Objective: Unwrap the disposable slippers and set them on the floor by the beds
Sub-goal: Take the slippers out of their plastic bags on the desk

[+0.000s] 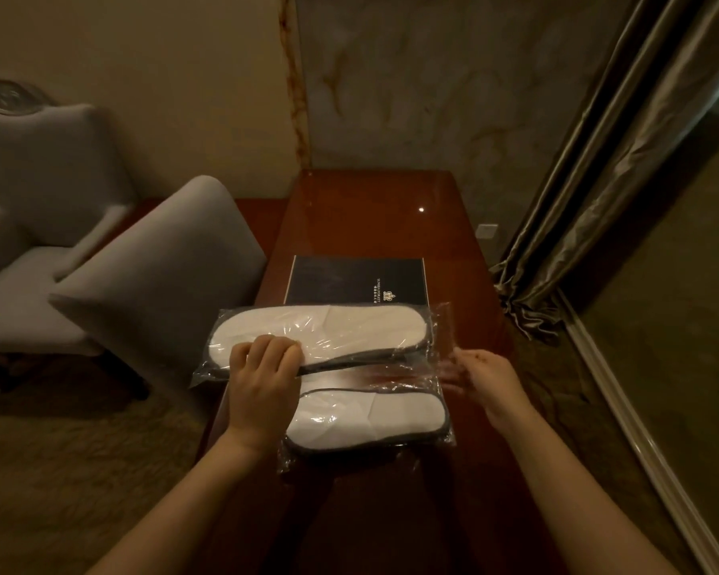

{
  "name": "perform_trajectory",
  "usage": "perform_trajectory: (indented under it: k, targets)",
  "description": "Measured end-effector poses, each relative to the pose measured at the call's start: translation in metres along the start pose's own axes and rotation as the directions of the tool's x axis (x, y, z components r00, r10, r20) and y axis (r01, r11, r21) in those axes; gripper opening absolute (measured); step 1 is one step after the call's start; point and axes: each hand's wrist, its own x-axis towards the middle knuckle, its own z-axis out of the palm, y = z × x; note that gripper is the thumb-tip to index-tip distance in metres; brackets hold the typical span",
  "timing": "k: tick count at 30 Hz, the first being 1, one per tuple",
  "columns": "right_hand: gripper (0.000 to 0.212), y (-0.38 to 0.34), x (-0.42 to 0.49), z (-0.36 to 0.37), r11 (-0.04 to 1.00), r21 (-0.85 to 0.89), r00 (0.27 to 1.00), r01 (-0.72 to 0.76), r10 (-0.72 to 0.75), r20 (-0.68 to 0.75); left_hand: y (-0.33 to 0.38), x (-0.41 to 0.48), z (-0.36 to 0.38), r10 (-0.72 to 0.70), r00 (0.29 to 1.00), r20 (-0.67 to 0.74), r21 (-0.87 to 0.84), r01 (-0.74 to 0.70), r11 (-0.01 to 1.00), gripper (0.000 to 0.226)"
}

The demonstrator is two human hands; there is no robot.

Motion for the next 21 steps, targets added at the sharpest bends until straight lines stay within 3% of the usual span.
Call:
perform_trajectory:
  k: [4, 7, 9, 12, 14, 15, 17, 19, 21]
  targets:
    - [0.060, -0.027, 0.004, 0.005, 0.996, -0.066, 0.978, -0.059, 0.071, 0.198, 0.007, 0.002, 0.004, 0.038, 0.999, 0.025, -0.020, -0.037, 0.999, 0.012]
    - [0.049, -0.038, 0.005, 0.014, 0.999, -0.023, 0.976, -0.036, 0.040, 0.212, 0.012, 0.009, 0.006, 0.002, 0.992, 0.129, -0.077, 0.008, 0.997, 0.027]
    - [0.045, -0.038, 0.009, 0.018, 0.996, 0.076, 0.985, -0.053, 0.040, 0.169, 0.010, 0.013, 0.006, -0.079, 0.962, 0.261, -0.121, 0.114, 0.986, 0.049]
    - [0.044, -0.037, 0.014, 0.013, 0.978, 0.202, 0.988, -0.048, 0.017, 0.152, -0.006, 0.019, 0.002, -0.218, 0.851, 0.478, -0.187, 0.341, 0.921, 0.100]
    - [0.044, -0.036, 0.016, 0.007, 0.977, 0.210, 0.989, -0.023, -0.008, 0.148, -0.022, 0.025, 0.000, -0.330, 0.755, 0.566, -0.302, 0.563, 0.769, 0.116]
    - [0.044, -0.037, 0.017, 0.005, 0.979, 0.202, 0.989, -0.008, -0.023, 0.149, -0.030, 0.030, -0.002, -0.406, 0.674, 0.617, -0.349, 0.696, 0.627, 0.116]
    - [0.042, -0.037, 0.019, 0.002, 0.981, 0.195, 0.985, 0.020, -0.053, 0.166, -0.043, 0.038, -0.003, -0.519, 0.427, 0.740, -0.324, 0.903, 0.282, 0.105]
    - [0.041, -0.037, 0.019, 0.002, 0.979, 0.198, 0.977, 0.037, -0.078, 0.200, -0.048, 0.039, 0.002, -0.504, 0.234, 0.832, -0.251, 0.967, 0.034, 0.082]
    - [0.040, -0.036, 0.020, 0.000, 0.977, 0.209, 0.969, 0.041, -0.090, 0.229, -0.048, 0.035, 0.007, -0.450, 0.174, 0.876, -0.238, 0.967, -0.090, 0.055]
